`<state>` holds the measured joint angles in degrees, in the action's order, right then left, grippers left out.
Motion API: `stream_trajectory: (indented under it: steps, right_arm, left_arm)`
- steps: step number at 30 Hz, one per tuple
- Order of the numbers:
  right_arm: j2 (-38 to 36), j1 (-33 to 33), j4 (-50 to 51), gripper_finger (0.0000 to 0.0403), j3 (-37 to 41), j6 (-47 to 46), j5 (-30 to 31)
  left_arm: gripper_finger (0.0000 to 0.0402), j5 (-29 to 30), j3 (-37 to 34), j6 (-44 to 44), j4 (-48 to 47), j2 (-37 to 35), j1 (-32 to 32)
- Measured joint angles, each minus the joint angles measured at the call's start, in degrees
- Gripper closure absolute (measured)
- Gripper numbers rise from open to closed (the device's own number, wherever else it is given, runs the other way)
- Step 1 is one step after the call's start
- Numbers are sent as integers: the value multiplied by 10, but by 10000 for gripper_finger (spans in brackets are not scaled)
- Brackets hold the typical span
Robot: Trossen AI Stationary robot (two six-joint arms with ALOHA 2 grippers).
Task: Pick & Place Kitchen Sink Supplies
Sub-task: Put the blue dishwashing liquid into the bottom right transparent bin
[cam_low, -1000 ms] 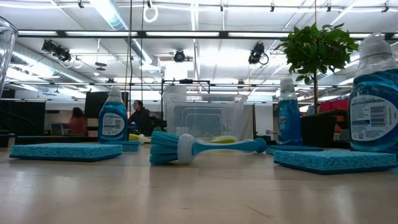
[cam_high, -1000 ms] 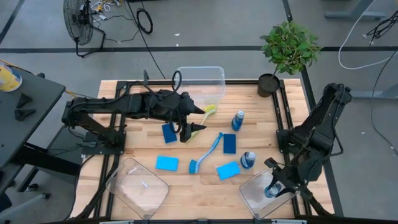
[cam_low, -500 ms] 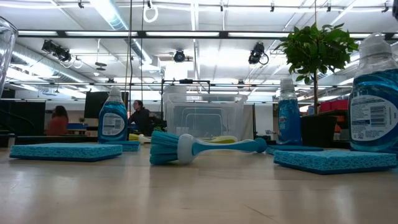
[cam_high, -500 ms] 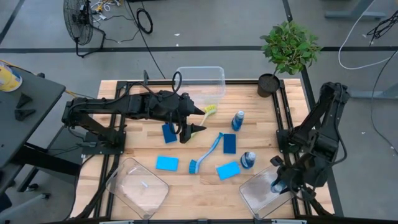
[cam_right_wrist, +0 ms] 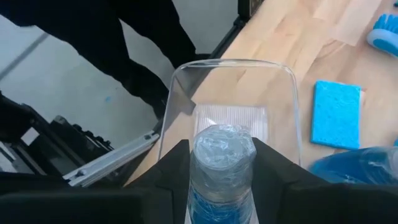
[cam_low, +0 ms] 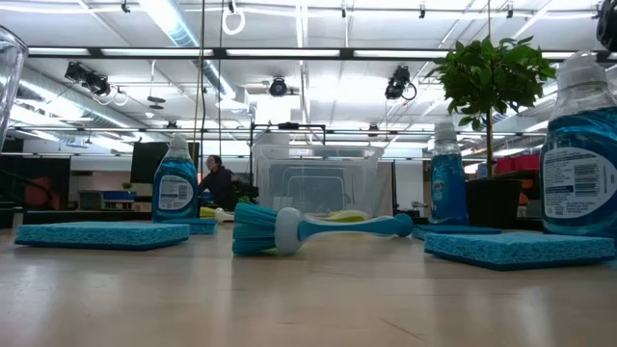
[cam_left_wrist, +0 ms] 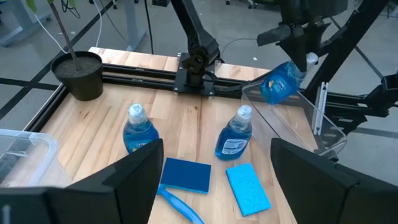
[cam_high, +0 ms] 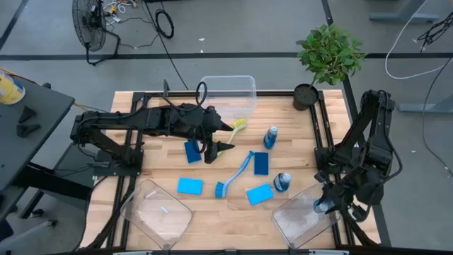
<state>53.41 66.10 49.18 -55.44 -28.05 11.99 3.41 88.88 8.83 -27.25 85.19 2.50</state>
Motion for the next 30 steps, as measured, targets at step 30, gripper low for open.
stream_trajectory:
  steps: [30]
  right_arm:
    - [-74, 76, -313, 280, 247, 28, 82]
  left_arm:
    - [104, 15, 0, 11, -1, 0, 0]
